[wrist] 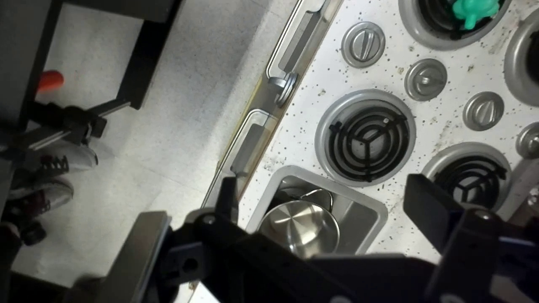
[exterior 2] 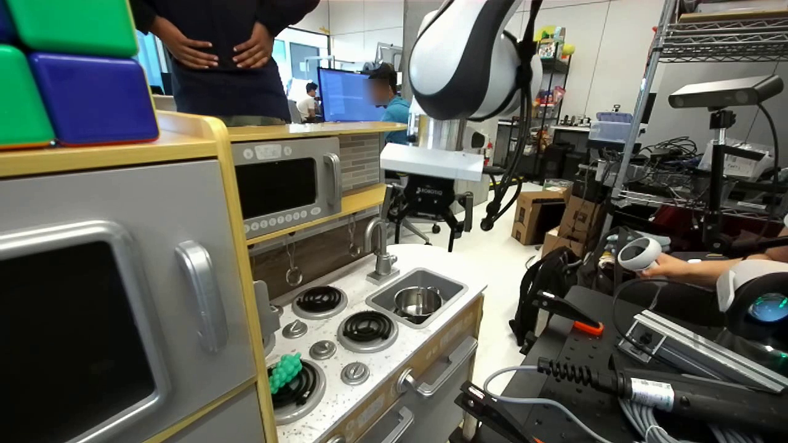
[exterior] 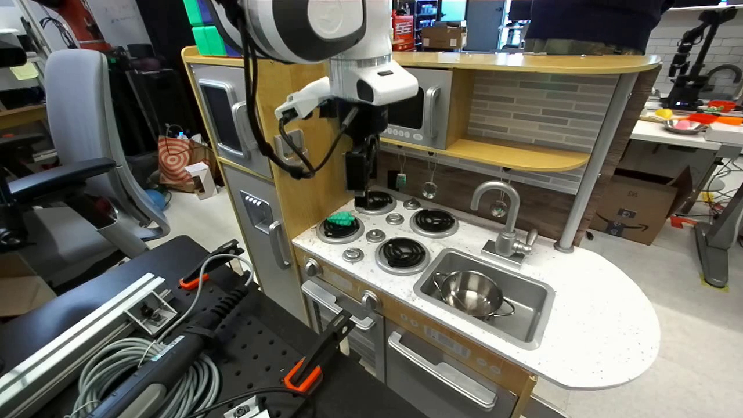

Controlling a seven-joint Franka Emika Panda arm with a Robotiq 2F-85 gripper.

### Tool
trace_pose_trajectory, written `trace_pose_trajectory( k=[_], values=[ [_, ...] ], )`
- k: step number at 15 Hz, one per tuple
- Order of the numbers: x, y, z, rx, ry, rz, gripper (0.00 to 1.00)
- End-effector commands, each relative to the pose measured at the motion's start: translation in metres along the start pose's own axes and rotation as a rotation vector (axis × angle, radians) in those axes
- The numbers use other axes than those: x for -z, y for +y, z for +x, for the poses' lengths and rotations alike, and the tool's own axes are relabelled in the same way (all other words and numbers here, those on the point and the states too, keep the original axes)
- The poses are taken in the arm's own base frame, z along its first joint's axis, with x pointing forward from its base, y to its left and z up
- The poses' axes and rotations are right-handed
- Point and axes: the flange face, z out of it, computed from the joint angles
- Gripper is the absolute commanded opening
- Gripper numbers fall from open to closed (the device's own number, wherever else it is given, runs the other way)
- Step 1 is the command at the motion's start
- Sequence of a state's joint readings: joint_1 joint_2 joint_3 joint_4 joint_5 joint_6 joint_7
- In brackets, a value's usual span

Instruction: Put the plush toy into the pot.

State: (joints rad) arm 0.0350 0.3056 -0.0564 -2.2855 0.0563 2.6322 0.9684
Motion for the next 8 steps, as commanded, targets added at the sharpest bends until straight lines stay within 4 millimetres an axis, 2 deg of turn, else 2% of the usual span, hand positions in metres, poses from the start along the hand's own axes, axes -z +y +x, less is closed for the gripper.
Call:
trace_pose_trajectory(
  k=[1,5,8],
  values=[
    [-0.043,-0.044,-0.010,-0.135,-0.061,0.087,1.00],
    [-0.087,-0.100,-0.028,-0.096,-0.097,0.164,1.00],
    [-0.117,-0.136,-0.033,-0.036,-0.101,0.160,1.00]
  ],
)
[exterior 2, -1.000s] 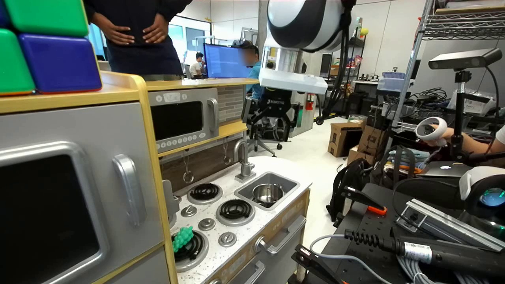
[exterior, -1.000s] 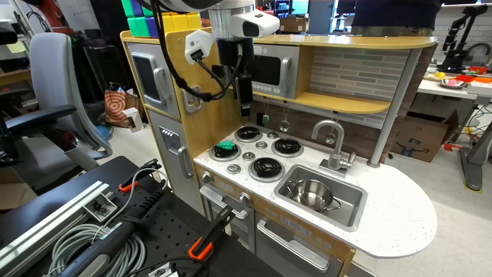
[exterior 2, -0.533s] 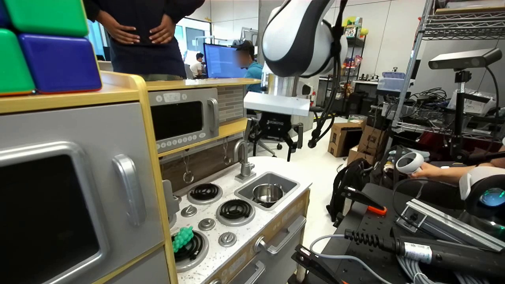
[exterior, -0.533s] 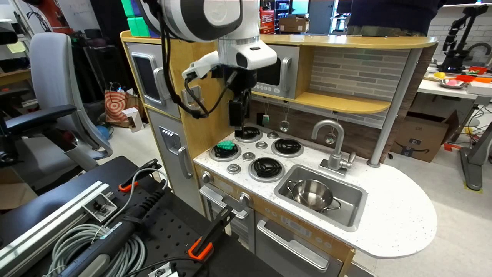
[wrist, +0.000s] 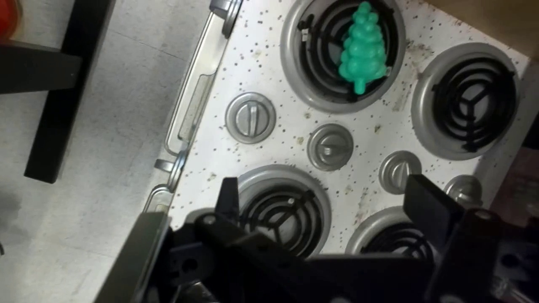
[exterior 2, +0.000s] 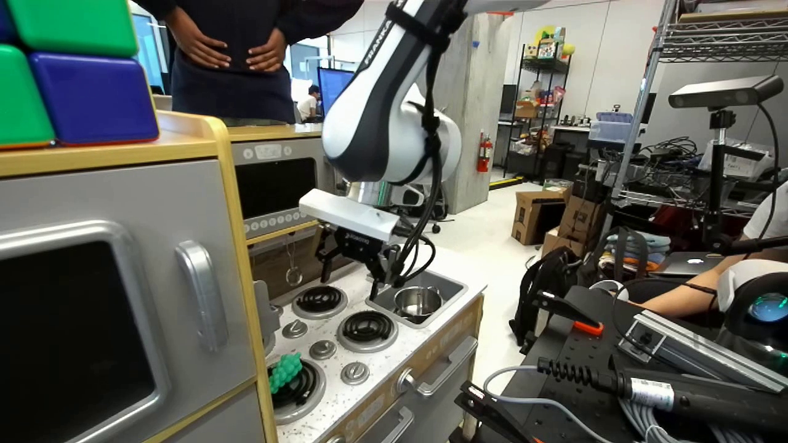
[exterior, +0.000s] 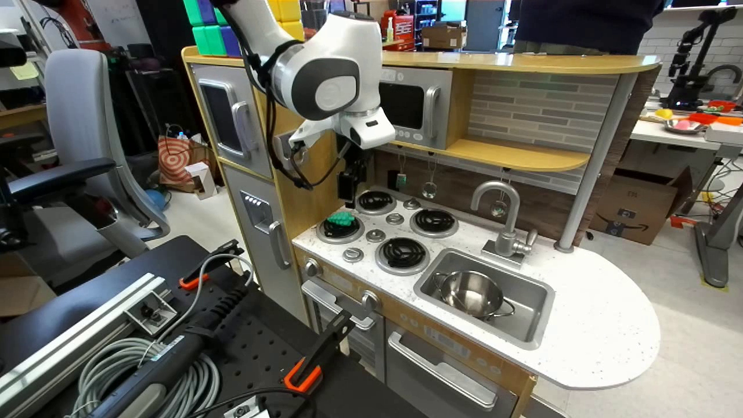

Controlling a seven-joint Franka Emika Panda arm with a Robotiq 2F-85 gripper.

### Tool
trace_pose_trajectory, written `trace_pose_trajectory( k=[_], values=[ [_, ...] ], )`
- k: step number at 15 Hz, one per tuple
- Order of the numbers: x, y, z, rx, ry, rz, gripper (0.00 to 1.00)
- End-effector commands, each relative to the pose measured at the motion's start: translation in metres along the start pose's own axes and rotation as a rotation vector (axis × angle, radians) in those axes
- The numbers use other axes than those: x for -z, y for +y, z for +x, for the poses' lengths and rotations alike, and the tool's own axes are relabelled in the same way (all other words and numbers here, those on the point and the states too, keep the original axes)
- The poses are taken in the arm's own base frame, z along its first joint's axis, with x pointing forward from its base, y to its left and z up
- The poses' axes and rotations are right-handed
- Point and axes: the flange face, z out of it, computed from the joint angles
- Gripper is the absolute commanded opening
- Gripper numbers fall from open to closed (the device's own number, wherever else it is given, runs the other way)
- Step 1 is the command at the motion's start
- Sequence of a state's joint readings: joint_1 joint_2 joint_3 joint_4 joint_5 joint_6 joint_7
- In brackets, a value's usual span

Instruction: Put the plush toy into the pot.

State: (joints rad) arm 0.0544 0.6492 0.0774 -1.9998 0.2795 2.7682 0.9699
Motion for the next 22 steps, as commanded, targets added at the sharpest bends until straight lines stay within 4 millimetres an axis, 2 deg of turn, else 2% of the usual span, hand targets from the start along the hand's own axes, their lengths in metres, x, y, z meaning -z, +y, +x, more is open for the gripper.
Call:
trace_pose_trajectory(
  k=[1,4,7,11,13,14,15,22],
  values=[
    [-0.044,-0.044,0.003,0.055,-0.009,0.023,1.00],
    [-0.066,-0.068,-0.006,0.093,-0.039,0.028,1.00],
    [-0.081,-0.086,-0.023,0.145,-0.078,0.026,1.00],
    [-0.098,-0.099,-0.042,0.180,-0.128,-0.007,1.00],
    [-0.102,-0.101,-0.045,0.177,-0.151,-0.042,1.00],
    [-0.096,-0.091,-0.046,0.174,-0.122,-0.029,1.00],
    [-0.098,-0.093,-0.047,0.176,-0.130,-0.036,1.00],
    [-0.106,-0.086,-0.042,0.161,-0.110,-0.080,1.00]
  ],
)
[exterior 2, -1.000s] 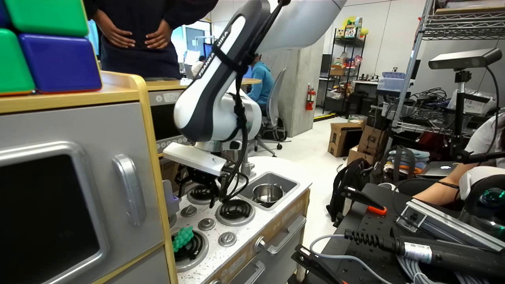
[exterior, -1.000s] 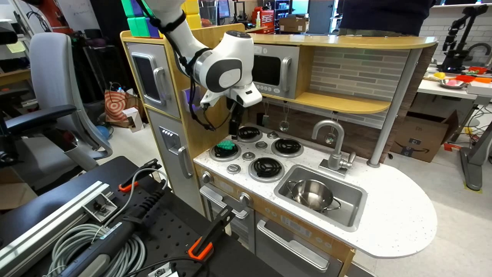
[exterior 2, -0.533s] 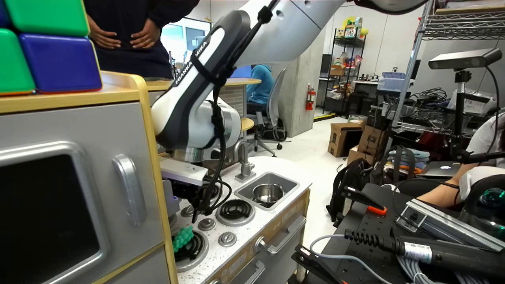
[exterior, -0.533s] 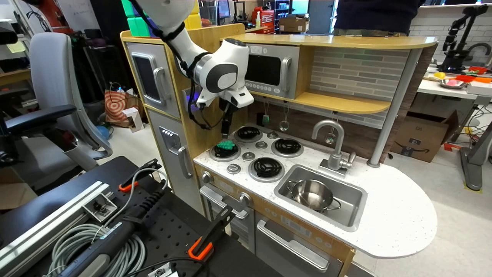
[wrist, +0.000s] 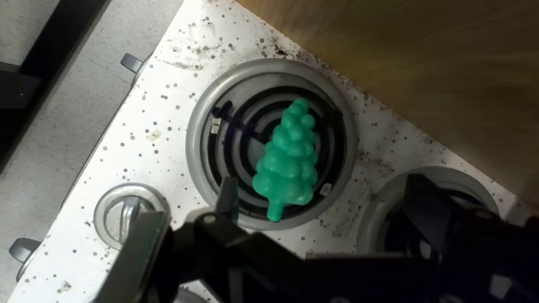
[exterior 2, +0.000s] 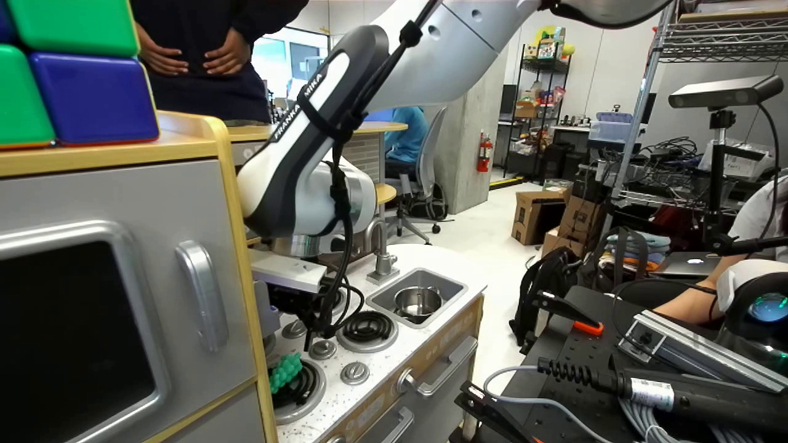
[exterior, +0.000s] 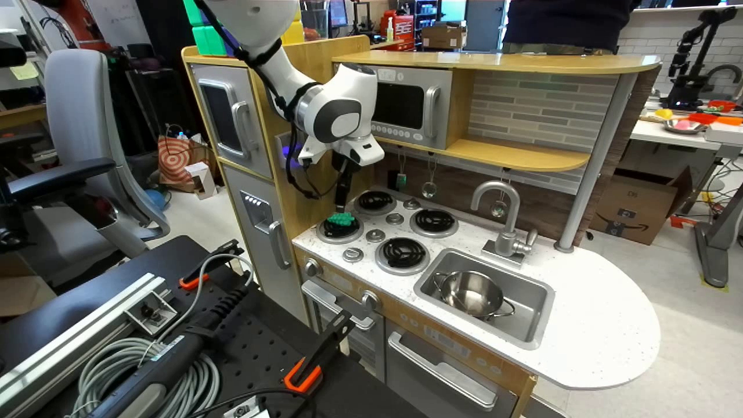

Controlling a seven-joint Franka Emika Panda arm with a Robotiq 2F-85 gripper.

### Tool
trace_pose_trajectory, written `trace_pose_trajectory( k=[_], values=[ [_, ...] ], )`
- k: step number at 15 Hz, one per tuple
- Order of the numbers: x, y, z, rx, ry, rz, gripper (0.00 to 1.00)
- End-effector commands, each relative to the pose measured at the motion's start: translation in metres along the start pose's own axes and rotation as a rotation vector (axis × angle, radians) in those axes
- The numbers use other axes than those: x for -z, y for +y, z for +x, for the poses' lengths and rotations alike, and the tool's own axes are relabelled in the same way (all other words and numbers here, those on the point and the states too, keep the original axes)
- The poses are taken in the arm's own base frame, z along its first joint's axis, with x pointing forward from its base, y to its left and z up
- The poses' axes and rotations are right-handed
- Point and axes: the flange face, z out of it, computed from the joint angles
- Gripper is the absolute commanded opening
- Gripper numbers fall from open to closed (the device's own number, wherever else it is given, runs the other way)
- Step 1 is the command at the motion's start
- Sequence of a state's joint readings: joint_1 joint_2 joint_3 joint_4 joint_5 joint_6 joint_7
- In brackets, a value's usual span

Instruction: Put the plush toy into the pot.

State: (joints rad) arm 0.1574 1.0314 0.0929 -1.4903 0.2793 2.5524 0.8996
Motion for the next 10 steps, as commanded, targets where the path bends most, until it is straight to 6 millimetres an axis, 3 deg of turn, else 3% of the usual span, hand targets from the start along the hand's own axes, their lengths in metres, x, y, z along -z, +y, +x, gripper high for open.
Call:
trace_pose_trajectory(
  k=[1,10],
  values=[
    [-0.004,0.002,0.001,-0.006,0.009,-0.032,1.00],
    [-0.021,0.003,0.015,0.016,0.032,-0.096,1.00]
  ],
)
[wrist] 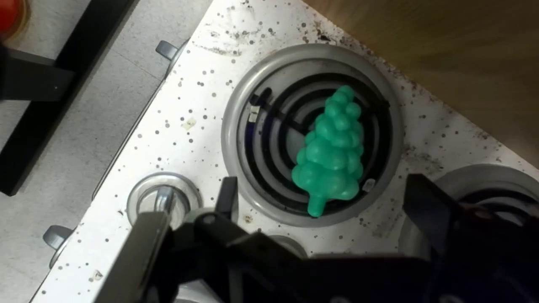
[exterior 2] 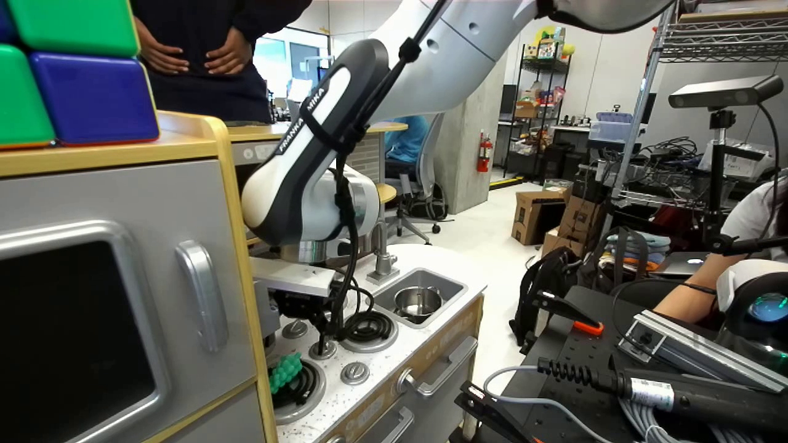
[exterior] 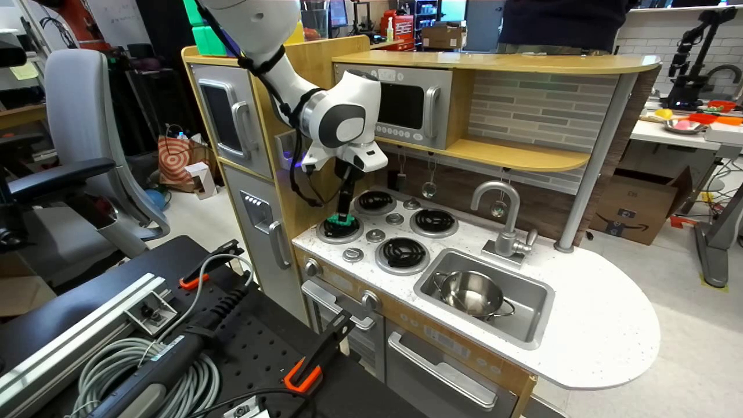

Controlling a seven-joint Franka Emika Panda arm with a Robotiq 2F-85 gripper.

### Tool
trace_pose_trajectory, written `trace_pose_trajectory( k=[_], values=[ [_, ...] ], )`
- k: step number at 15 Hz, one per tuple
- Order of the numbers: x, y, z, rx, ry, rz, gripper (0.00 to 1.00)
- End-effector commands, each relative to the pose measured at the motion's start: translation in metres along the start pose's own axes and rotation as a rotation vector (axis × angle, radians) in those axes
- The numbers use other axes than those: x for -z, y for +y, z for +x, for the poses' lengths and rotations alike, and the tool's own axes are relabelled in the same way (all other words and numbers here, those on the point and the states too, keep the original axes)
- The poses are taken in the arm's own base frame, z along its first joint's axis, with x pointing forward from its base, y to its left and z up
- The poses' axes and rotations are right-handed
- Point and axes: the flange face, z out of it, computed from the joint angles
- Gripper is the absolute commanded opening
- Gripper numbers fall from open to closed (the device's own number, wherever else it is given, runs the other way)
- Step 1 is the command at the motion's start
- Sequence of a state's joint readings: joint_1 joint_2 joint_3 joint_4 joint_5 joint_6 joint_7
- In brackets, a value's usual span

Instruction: Put the plush toy into the pot.

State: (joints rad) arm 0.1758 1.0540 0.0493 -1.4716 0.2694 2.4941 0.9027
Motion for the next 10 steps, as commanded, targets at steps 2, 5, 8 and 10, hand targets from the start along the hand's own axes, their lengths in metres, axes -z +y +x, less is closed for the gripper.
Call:
trace_pose_trajectory(
  k=[2,5,8,10],
  values=[
    [-0.016,-0.011,0.010,0.029,0.049,-0.030,1.00],
    [-0.025,-0.014,0.013,0.048,0.060,-0.044,1.00],
    [-0.033,-0.015,0.014,0.062,0.040,-0.051,1.00],
    [-0.037,-0.017,0.015,0.075,0.022,-0.053,1.00]
  ],
)
